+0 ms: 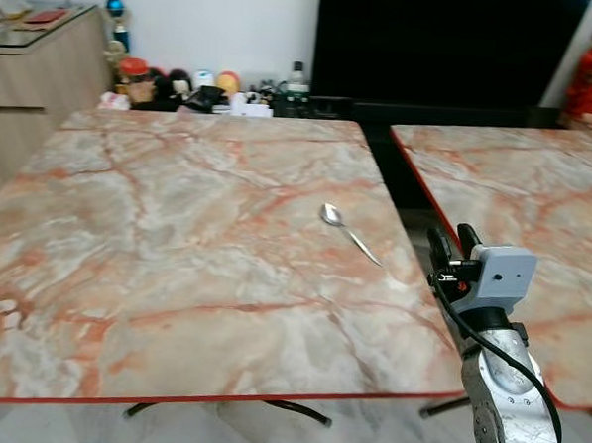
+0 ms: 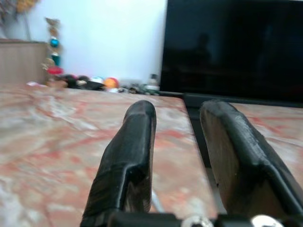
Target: Setting the table
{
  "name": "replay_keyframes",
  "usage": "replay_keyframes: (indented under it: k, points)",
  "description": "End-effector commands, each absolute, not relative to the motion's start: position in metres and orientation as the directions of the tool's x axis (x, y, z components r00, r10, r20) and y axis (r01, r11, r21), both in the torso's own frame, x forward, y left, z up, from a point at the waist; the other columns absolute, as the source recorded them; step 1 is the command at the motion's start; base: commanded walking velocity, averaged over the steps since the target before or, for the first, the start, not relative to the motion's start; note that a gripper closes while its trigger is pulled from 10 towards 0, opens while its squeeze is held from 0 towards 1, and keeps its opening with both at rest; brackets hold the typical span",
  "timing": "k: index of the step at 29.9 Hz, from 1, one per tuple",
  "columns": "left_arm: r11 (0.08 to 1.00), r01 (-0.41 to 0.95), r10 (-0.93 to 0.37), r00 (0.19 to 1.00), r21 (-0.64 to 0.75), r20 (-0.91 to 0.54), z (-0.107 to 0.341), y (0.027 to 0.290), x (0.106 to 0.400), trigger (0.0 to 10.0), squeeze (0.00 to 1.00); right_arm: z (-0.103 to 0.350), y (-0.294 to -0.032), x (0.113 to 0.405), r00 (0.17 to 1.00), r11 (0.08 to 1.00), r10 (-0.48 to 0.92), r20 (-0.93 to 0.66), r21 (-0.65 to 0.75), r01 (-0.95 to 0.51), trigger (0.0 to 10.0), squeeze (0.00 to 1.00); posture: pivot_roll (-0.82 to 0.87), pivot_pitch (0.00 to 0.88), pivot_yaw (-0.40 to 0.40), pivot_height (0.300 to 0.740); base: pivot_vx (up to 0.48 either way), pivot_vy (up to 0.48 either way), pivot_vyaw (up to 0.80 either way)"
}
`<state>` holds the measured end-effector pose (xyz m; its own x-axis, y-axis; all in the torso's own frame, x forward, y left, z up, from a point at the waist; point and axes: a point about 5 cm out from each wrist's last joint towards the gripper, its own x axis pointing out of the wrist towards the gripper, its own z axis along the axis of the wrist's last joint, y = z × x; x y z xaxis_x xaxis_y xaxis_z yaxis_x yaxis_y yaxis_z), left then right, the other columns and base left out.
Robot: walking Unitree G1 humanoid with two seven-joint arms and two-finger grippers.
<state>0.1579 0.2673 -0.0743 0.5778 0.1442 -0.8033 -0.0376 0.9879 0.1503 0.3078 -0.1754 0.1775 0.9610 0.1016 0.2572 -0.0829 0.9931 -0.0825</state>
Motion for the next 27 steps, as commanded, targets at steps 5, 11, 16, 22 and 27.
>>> replay_keyframes:
  k: [5, 11, 16, 22, 27]
  points:
    - [0.988, -0.036, 0.141, 0.593, 0.149, -0.793, -0.072, 0.268, 0.163, 10.0, 0.00, 0.181, -0.178, 0.307, 0.958, 0.993, 0.100, 0.267, -0.089, -0.079, 10.0, 0.00, -0.03, 0.071, 0.026, 0.740, 0.292, 0.000, 0.00]
    - [0.989, -0.035, 0.138, 0.600, 0.146, -0.788, -0.070, 0.267, 0.167, 10.0, 0.00, 0.181, -0.175, 0.307, 0.956, 0.991, 0.107, 0.273, -0.112, -0.079, 10.0, 0.00, -0.03, 0.081, 0.028, 0.740, 0.304, 0.000, 0.29]
    - [0.989, -0.036, 0.137, 0.608, 0.145, -0.782, -0.069, 0.267, 0.169, 10.0, 0.00, 0.178, -0.172, 0.306, 0.959, 0.990, 0.118, 0.258, -0.104, -0.094, 10.0, 0.00, -0.03, 0.095, 0.030, 0.740, 0.307, 0.000, 0.80]
    - [0.988, -0.036, 0.141, 0.605, 0.149, -0.784, -0.070, 0.267, 0.168, 10.0, 0.00, 0.171, -0.177, 0.306, 0.973, 0.992, 0.103, 0.206, -0.088, -0.087, 10.0, 0.00, -0.03, 0.101, 0.030, 0.740, 0.000, 0.000, 0.00]
    - [0.988, -0.035, 0.141, 0.594, 0.150, -0.792, -0.071, 0.266, 0.165, 10.0, 0.00, 0.166, -0.184, 0.304, 0.985, 0.998, 0.030, 0.172, -0.067, -0.019, 10.0, 0.00, -0.03, 0.105, 0.031, 0.740, 0.000, 0.000, 0.00]
